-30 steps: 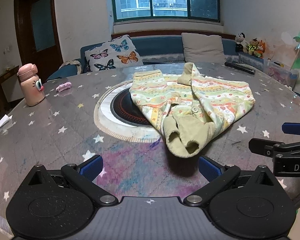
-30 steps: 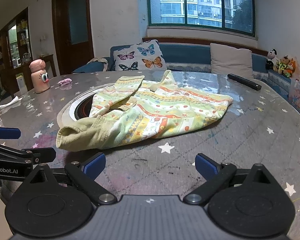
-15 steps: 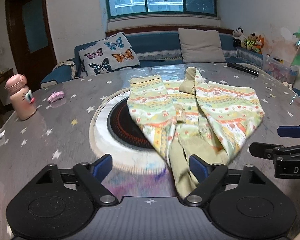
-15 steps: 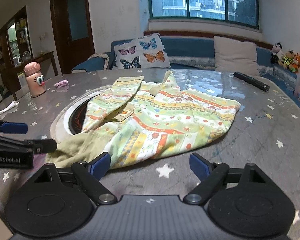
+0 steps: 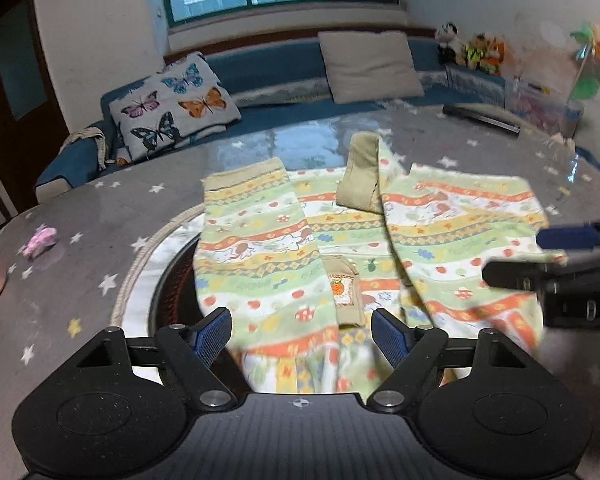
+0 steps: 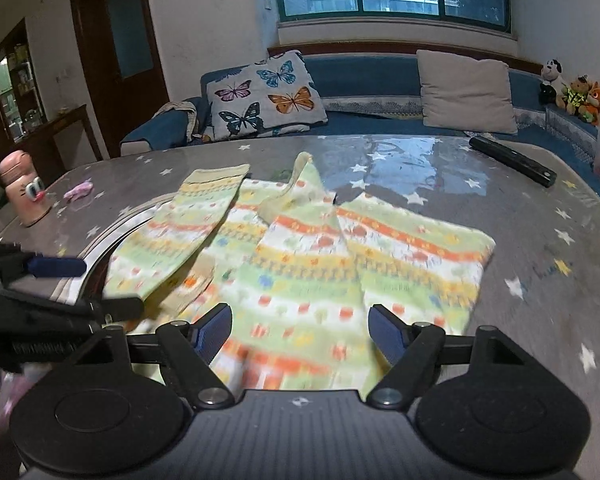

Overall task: Fold clothes
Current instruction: 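Close the left gripper on the garment edge while the right gripper grasps another edge, then lift and spread the garment with both grippers, then open both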

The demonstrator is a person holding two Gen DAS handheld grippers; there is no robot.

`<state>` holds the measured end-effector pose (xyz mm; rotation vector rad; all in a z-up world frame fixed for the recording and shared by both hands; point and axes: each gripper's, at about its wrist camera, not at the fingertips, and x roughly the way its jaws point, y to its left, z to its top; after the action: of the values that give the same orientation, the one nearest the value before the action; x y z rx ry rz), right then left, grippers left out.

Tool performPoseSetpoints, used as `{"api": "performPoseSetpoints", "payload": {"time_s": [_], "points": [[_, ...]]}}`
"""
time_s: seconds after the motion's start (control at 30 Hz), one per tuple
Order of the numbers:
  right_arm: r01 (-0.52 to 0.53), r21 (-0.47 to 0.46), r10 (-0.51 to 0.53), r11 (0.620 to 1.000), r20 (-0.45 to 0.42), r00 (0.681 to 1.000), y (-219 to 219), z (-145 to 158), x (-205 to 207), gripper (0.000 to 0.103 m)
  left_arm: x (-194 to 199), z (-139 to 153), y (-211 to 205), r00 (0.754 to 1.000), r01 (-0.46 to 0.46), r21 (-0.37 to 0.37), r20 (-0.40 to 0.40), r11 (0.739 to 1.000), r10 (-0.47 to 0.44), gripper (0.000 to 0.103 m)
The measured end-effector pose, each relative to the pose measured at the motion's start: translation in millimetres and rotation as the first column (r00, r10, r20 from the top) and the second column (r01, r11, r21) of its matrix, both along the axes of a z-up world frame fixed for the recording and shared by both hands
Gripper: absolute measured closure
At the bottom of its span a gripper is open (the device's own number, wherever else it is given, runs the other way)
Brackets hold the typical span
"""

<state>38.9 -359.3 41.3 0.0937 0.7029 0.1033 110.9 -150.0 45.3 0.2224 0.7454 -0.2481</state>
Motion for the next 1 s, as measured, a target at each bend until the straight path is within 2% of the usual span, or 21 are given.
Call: {"api": "performPoseSetpoints", "payload": {"time_s": [0.07,0.17,0.23,0.33,0.37,0.4,0.57,0.63,0.67,0.7,0.8,1.0], "points": [[0.008,0.008,-0.008,1.000,-0.011,1.000,-3.1,-2.7,17.9,0.027,12.3,-8.8,-2.6,1.000,0.007,0.023,-0.016,1.000,-0.007,0.026],[0.008,0.020,-0.008,1.000,-0.029,1.000,-5.0,-6.3,43.9,0.029,26.2,-20.4,-2.6,0.999,0.018,0.045,-0.048,0.999,-0.016,0.046],[0.001,0.018,0.000,1.000,-0.038,0.999,-3.4,-8.4,63.5,0.029,29.8,-23.6,0.0,0.998,0.028,0.039,-0.051,0.999,-0.026,0.050],[-0.011,-0.002,0.011,1.000,-0.038,0.999,3.5,-10.8,84.1,0.029,31.5,-22.8,2.8,0.998,0.040,0.020,-0.051,0.999,-0.039,0.075],[-0.013,-0.013,0.012,1.000,-0.042,0.999,7.4,-13.5,92.8,0.029,31.5,-22.2,2.4,0.998,0.037,0.023,-0.047,0.999,-0.035,0.086],[-0.014,-0.024,0.013,1.000,-0.046,0.999,11.5,-16.4,101.6,0.029,30.9,-22.0,3.6,0.999,0.031,0.023,-0.042,0.999,-0.030,0.091],[-0.005,-0.112,-0.002,0.994,-0.067,0.998,23.5,-32.1,120.5,0.040,23.6,-17.4,18.9,1.000,-0.011,-0.016,-0.024,1.000,0.011,0.099],[-0.002,-0.162,-0.008,0.987,-0.060,0.998,26.8,-34.9,119.6,0.052,18.0,-12.2,27.0,0.999,-0.031,-0.029,-0.007,0.999,0.031,0.099],[-0.006,-0.151,-0.003,0.988,-0.056,0.998,24.5,-33.3,116.7,0.060,15.5,-9.3,31.1,0.999,-0.042,-0.036,0.000,0.998,0.042,0.100],[-0.010,-0.137,0.003,0.990,-0.051,0.999,21.9,-31.5,113.7,0.076,12.7,-6.4,35.5,0.998,-0.056,-0.046,0.006,0.997,0.056,0.100],[0.010,-0.102,-0.015,0.995,-0.048,0.999,11.8,-23.1,104.6,0.096,1.3,2.6,49.4,0.995,-0.089,-0.069,0.028,0.994,0.091,0.100],[0.052,-0.095,-0.052,0.994,0.002,0.999,-16.3,-2.6,66.9,0.097,-30.9,15.1,80.5,0.985,-0.163,-0.121,0.038,0.979,0.169,0.101]]}}
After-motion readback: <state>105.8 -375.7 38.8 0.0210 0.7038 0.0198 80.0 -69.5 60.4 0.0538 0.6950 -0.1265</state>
